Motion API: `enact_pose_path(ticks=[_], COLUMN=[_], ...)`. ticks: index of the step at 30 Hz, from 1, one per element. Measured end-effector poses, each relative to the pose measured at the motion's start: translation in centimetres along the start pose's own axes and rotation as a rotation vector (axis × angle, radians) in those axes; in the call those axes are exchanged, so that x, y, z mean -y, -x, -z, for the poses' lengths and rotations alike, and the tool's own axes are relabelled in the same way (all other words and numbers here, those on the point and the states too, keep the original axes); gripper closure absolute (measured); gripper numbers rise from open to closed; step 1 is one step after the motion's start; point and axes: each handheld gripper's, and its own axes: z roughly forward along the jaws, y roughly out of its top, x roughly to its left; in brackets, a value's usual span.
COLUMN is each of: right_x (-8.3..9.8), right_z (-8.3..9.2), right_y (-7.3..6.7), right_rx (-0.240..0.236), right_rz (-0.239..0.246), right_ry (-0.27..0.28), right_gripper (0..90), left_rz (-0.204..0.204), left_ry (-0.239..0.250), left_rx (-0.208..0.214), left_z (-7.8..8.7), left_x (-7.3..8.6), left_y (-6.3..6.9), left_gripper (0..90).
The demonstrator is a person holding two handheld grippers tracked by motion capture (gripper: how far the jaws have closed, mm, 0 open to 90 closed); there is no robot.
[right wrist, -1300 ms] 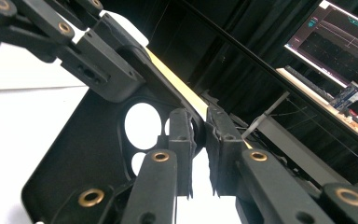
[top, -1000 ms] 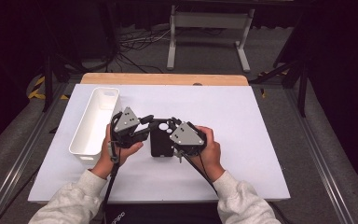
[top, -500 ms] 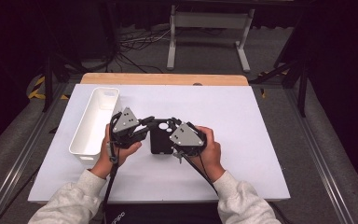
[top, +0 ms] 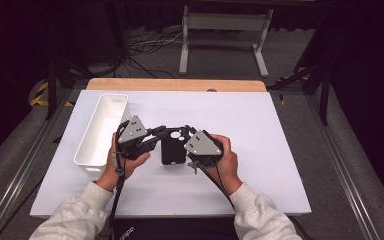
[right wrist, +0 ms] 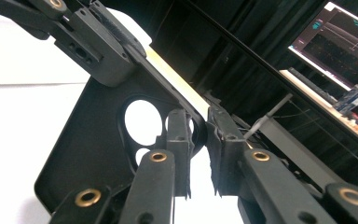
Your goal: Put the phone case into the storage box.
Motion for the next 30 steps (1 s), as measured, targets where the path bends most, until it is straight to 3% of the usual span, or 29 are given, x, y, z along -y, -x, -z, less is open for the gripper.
enact_pose_path(ticks=[7, 12, 14, 26, 30], right_x=[0.2, 0.3, 0.5, 1.5, 2.0], right_z=[0.1, 0.3, 0.4, 1.5, 1.7], right_y=[0.5, 0.8, 0.9, 1.9, 2.1], right_rx=[-0.041, -0.062, -0.077, -0.084, -0.081], right_rz=[-0.066, -0.094, -0.109, -0.161, -0.161], right_ry=[0.016, 0.014, 0.013, 0.006, 0.011], right_gripper=[76.2, 69.5, 68.3, 57.8, 49.3], left_rz=[-0.018, 0.004, -0.007, -0.005, 0.0], left_ry=[0.014, 0.02, 0.025, 0.034, 0.038], left_rx=[-0.008, -0.01, -0.022, -0.013, -0.013], left_z=[0.2, 0.4, 0.5, 1.0, 1.1], left_x=[0.0, 0.0, 0.0, -0.1, 0.0], left_y=[-0.2, -0.2, -0.3, -0.6, -0.7], left_gripper=[80.9, 81.0, 81.0, 80.9, 81.0])
